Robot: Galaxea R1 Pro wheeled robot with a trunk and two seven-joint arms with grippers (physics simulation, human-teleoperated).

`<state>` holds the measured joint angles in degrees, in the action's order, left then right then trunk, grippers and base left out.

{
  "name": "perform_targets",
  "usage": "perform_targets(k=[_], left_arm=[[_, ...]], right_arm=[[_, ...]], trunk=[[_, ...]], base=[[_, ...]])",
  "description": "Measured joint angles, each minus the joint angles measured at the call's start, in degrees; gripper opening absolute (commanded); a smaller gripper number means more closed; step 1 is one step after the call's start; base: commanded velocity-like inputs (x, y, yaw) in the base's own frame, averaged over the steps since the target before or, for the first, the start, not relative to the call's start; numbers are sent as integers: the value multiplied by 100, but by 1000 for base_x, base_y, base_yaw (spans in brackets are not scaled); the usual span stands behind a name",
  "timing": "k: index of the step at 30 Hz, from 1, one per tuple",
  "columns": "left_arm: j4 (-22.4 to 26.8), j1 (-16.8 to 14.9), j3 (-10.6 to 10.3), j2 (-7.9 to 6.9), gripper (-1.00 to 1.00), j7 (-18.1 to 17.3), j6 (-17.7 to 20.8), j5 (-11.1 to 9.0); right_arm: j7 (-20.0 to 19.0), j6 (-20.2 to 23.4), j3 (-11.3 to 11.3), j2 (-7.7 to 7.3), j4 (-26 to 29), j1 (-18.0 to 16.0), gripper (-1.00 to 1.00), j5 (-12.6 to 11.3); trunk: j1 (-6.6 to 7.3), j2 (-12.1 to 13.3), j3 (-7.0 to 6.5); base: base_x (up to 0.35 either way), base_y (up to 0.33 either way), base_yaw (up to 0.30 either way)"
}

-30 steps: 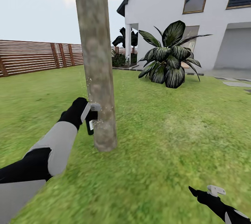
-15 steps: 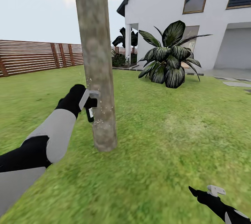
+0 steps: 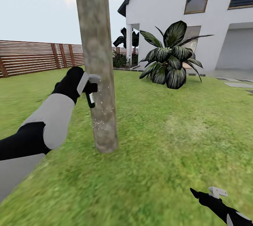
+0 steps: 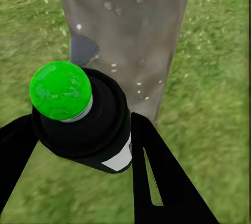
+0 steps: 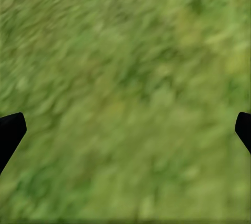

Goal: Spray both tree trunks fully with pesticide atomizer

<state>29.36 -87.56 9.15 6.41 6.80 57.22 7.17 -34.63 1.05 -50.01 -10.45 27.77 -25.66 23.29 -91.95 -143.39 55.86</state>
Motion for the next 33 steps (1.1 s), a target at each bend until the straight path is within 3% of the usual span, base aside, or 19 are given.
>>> perform_targets(k=[7,10,16,22,28,30,33], left_arm=[[-100,-158,9,0,-100,-1,7,-7],[-719,-155,12,0,-100,-4,-3,-16],[-1299,-87,22,-6,-100,-11,-55,2],[-1651,464,26,-9,-100,-21,-256,20],[-1659,1088,30,-17,-100,-14,-835,30],[-1662,1311,31,-17,-100,-7,-1196,28],[-1656,1497,28,-21,-100,-4,-1360,31]], right_arm=[[0,0,0,-1,0,0,100,0],[0,0,0,-1,0,0,100,1],[0,0,0,-1,0,0,100,0],[0,0,0,-1,0,0,100,1],[0,0,0,-1,0,0,100,1],[0,0,0,-1,0,0,100,1],[0,0,0,-1,0,0,100,1]], trunk=[[-1,1,1],[-1,1,1],[-1,1,1],[-1,1,1],[-1,1,1],[-1,1,1],[-1,1,1]], base=[[0,0,0],[0,0,0],[0,0,0],[0,0,0],[0,0,9],[0,0,163],[0,0,233]])
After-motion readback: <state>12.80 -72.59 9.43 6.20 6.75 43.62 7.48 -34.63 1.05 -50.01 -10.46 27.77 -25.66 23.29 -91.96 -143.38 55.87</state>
